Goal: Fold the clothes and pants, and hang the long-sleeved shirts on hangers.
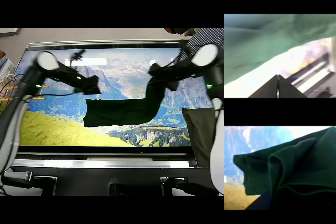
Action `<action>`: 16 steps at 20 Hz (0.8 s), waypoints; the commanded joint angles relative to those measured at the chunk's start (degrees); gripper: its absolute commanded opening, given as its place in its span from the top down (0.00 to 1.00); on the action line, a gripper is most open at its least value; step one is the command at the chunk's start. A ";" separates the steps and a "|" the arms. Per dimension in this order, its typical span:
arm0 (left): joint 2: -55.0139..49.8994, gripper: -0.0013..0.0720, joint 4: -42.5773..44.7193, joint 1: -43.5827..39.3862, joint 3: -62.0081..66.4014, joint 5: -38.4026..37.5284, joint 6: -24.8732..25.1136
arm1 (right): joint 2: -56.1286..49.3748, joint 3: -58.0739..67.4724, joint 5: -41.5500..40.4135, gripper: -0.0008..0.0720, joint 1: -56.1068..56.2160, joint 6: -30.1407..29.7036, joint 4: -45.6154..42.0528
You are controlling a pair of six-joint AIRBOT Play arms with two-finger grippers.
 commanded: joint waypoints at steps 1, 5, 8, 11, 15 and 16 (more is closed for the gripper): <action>8.55 0.96 8.68 8.96 0.04 -11.34 0.26 | -3.63 0.00 -7.69 0.96 10.91 8.00 -1.36; 13.51 0.96 8.79 17.55 0.04 -13.40 0.35 | -7.63 0.00 -14.38 0.96 17.73 13.35 -0.98; 14.73 0.96 8.79 21.18 0.02 -13.40 0.37 | -9.97 0.02 -19.65 0.96 20.96 16.24 -0.74; 14.69 0.96 8.81 21.84 -0.02 -13.33 0.79 | -12.39 0.02 -23.54 0.96 22.95 17.79 -0.68; 14.69 0.96 8.81 21.75 -0.13 -12.72 0.76 | -15.37 0.00 -24.79 0.96 24.72 18.25 -0.52; 14.69 0.96 8.81 21.75 -0.13 -12.70 0.76 | -16.02 0.00 -24.94 0.96 24.92 18.27 -0.28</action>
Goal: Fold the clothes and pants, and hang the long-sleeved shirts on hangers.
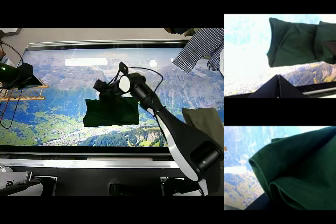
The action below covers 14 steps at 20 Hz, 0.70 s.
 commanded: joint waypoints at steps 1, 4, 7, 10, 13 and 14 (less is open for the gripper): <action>0.15 0.96 0.15 0.37 -0.02 0.35 0.09 | -2.49 0.02 -2.23 0.96 1.36 0.87 0.61; 0.15 0.96 0.15 0.37 -0.02 0.35 0.09 | -3.67 0.02 -2.69 0.95 2.25 0.87 1.46; 0.15 0.96 0.15 0.37 -0.02 0.35 0.09 | -3.96 0.02 -2.29 0.89 2.64 0.55 2.60; 0.15 0.96 0.15 0.37 -0.02 0.39 0.04 | -3.74 0.07 -1.60 0.38 2.64 -7.78 10.78; 0.15 0.96 0.13 0.37 -0.02 0.92 -0.17 | -1.86 0.07 -0.24 0.32 2.51 -11.15 12.96; 0.15 0.96 0.13 0.37 -0.02 1.09 -0.59 | -0.68 0.07 -0.35 0.32 1.92 -12.46 12.79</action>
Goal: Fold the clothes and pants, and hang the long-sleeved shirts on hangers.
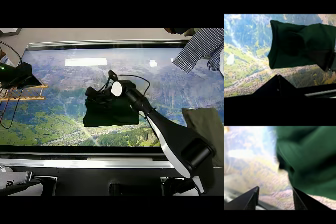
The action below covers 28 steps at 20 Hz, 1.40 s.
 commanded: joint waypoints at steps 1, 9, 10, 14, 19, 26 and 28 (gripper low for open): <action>0.07 0.96 -0.04 0.04 0.00 0.59 -0.66 | 3.04 0.07 1.14 0.32 -1.25 -5.07 2.49; 0.07 0.96 -0.02 0.04 0.00 0.52 -1.51 | 13.90 0.07 22.36 0.32 -25.03 -14.62 -4.55; 0.07 0.96 -0.02 0.04 0.00 0.31 -1.51 | 13.88 -0.02 25.22 0.32 -29.27 -17.16 -4.31; 0.04 0.96 0.00 0.04 0.00 -0.07 -1.46 | 11.82 -5.07 25.27 0.33 -43.28 -26.14 1.03; 0.04 0.96 0.00 0.04 -0.02 -0.04 -1.27 | 2.73 -14.71 23.28 0.31 -44.68 -38.69 12.52; 0.04 0.96 0.00 0.04 0.00 -0.02 -1.31 | -6.56 -16.31 18.60 0.32 -39.19 -42.77 15.17; 0.04 0.96 0.00 0.04 0.00 -0.02 -1.31 | -7.61 -16.31 17.79 0.34 -37.86 -42.99 15.54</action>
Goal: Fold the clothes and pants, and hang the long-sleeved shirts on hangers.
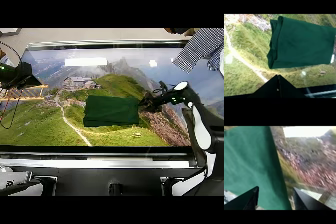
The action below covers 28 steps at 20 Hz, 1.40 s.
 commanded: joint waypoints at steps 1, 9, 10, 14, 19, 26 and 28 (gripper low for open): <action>0.02 0.96 0.00 0.04 0.00 0.07 -0.02 | -2.73 -0.31 -1.86 0.34 2.54 -1.38 1.18; 0.02 0.96 0.00 0.04 0.00 0.24 -0.11 | -2.97 -0.28 -2.93 0.84 5.70 -0.63 1.20; 0.02 0.96 0.00 0.04 0.00 0.26 -0.11 | -2.80 -0.28 -2.64 0.96 5.66 -0.66 1.79; 0.02 0.96 0.02 0.04 0.00 0.24 -0.09 | 0.70 2.01 -3.39 0.95 5.16 0.44 2.51; 0.02 0.96 0.02 0.04 0.00 0.26 -0.09 | 1.95 13.03 -0.52 0.96 -1.27 10.54 2.29; 0.02 0.96 0.00 0.04 0.00 0.28 0.04 | 1.95 25.68 -2.47 0.96 -11.93 19.12 -1.73; 0.02 0.96 0.02 0.04 0.00 0.28 0.04 | 1.95 27.39 -4.46 0.96 -14.95 21.24 -3.50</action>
